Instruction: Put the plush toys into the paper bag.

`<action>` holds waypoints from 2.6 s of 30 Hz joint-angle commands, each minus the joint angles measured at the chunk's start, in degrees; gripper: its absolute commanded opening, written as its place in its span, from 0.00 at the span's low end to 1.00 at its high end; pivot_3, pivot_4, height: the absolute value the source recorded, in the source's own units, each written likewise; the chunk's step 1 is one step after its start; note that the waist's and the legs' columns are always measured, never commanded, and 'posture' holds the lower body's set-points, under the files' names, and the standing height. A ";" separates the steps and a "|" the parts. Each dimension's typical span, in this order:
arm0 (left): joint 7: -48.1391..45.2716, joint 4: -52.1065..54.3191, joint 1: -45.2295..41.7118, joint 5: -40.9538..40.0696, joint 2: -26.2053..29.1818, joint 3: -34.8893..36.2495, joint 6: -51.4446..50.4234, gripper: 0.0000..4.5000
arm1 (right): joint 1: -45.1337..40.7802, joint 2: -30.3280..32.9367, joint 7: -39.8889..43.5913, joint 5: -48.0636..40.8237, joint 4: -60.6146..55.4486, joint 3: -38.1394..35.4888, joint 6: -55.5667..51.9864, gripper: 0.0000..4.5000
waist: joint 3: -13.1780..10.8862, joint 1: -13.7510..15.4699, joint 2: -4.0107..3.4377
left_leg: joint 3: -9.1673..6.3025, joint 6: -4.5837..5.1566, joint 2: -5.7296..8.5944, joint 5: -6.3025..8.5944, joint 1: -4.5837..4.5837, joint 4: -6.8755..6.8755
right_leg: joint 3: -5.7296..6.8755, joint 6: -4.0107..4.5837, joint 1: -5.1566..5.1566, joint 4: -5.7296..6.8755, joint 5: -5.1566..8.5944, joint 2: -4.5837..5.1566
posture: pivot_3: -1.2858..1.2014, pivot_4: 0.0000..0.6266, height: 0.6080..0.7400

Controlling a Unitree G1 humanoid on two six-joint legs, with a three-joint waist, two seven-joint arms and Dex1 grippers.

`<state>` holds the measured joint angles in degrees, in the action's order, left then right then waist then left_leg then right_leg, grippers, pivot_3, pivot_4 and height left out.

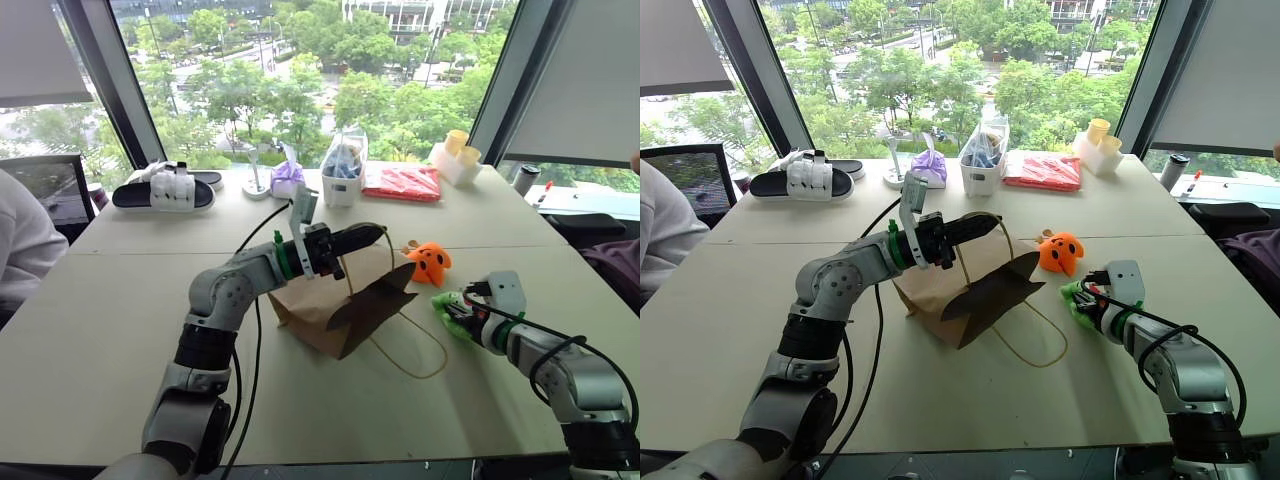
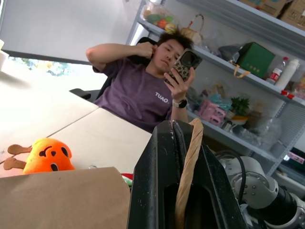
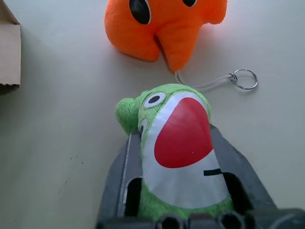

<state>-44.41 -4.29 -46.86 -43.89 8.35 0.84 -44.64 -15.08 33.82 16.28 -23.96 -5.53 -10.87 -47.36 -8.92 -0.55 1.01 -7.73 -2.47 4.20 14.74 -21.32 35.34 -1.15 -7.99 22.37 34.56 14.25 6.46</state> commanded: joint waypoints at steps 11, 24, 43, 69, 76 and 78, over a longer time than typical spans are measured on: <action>-0.25 -2.11 -3.65 -1.51 -0.39 2.79 0.75 0.00 | 6.35 3.87 13.43 -28.25 -29.08 -14.80 -5.85 0.01 | 0.00 -0.22 0.05 | -0.09 0.11 -0.04 0.07 -0.05 -0.10 | 0.08 -0.03 0.01 -0.18 0.01 -0.05 | 0.52 0.24 1.00; -1.66 0.56 -3.63 -4.83 -1.25 3.34 -2.55 0.00 | -4.48 2.16 12.91 -16.89 -20.71 8.01 -1.55 0.01 | 0.00 -0.15 0.03 | -0.07 0.10 -0.02 0.06 -0.09 -0.05 | 0.07 -0.02 0.05 -0.19 0.00 -0.03 | 0.52 0.24 1.00; 2.19 1.08 -2.08 -5.06 -2.29 4.56 -1.65 0.00 | -12.95 -0.28 18.34 -5.48 -13.21 15.26 4.13 0.99 | 0.00 -0.08 0.03 | -0.08 0.07 -0.02 0.05 -0.10 -0.07 | 0.07 -0.02 0.08 -0.18 0.00 -0.03 | 0.52 0.24 1.00; 7.85 -8.10 -7.84 -12.39 -4.31 14.72 -3.28 0.00 | 9.78 -2.46 3.48 -24.75 -23.30 -16.29 -0.04 0.99 | -0.01 1.19 0.06 | 0.04 0.13 -0.02 0.08 -0.08 0.11 | 0.03 -0.02 -0.02 -0.20 -0.01 -0.02 | 0.52 0.24 1.00; 11.05 -8.23 -9.39 -14.18 -4.51 16.30 -4.24 0.00 | -1.32 -2.00 -0.37 -7.32 -4.90 -6.06 10.25 0.99 | 0.00 0.65 0.05 | 0.04 0.05 0.01 0.04 -0.09 0.05 | 0.02 -0.04 0.07 -0.12 -0.01 -0.01 | 0.52 0.24 1.00; 11.51 -7.08 -8.82 -13.93 -4.61 15.64 -4.15 0.00 | -5.98 -3.52 0.14 -5.59 -0.22 -4.02 12.22 0.99 | 0.01 0.00 0.02 | 0.12 -0.03 0.01 -0.01 -0.08 0.04 | -0.02 -0.03 0.10 -0.11 -0.02 0.00 | 0.52 0.24 1.00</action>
<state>-33.15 -13.70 -54.61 -56.88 3.74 16.58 -48.68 -18.90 30.81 16.06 -31.09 -6.42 -15.86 -38.01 -8.91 -0.55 1.03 -7.63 -2.49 4.21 14.73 -21.39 35.35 -1.17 -8.02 22.47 34.47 14.23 6.46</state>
